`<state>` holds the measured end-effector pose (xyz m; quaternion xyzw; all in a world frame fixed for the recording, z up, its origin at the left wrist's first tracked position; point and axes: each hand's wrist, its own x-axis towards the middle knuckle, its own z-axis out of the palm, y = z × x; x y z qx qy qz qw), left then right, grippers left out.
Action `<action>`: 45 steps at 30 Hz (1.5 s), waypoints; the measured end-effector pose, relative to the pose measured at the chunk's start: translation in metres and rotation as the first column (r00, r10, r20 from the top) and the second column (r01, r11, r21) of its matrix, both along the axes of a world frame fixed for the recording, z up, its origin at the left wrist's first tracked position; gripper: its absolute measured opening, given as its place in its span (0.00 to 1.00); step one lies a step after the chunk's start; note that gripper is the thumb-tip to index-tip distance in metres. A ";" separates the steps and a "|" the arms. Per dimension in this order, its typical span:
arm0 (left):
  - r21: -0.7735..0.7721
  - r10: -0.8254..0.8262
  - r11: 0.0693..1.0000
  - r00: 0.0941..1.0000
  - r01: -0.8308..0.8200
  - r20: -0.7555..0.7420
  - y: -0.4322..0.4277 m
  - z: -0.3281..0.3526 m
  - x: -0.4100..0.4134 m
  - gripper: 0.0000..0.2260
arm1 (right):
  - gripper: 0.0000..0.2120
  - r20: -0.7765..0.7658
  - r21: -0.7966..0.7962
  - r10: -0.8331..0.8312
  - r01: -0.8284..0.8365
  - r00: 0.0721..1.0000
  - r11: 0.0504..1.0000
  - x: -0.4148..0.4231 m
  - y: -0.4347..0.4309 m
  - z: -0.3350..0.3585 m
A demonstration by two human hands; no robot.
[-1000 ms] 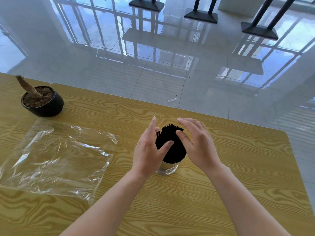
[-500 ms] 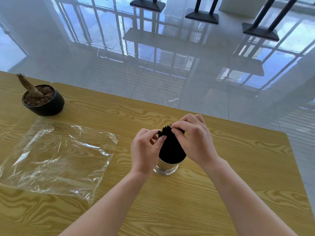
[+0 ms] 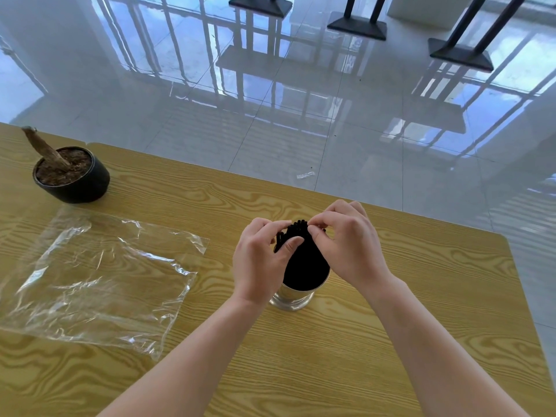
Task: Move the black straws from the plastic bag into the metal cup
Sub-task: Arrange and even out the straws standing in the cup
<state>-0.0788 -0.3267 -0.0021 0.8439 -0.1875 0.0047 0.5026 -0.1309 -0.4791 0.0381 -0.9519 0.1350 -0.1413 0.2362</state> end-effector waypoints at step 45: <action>-0.105 0.058 0.991 0.976 -0.081 -0.209 -0.006 0.007 0.003 0.05 | 0.08 -0.264 -0.189 0.243 -0.298 0.933 0.936 0.026 0.003 0.028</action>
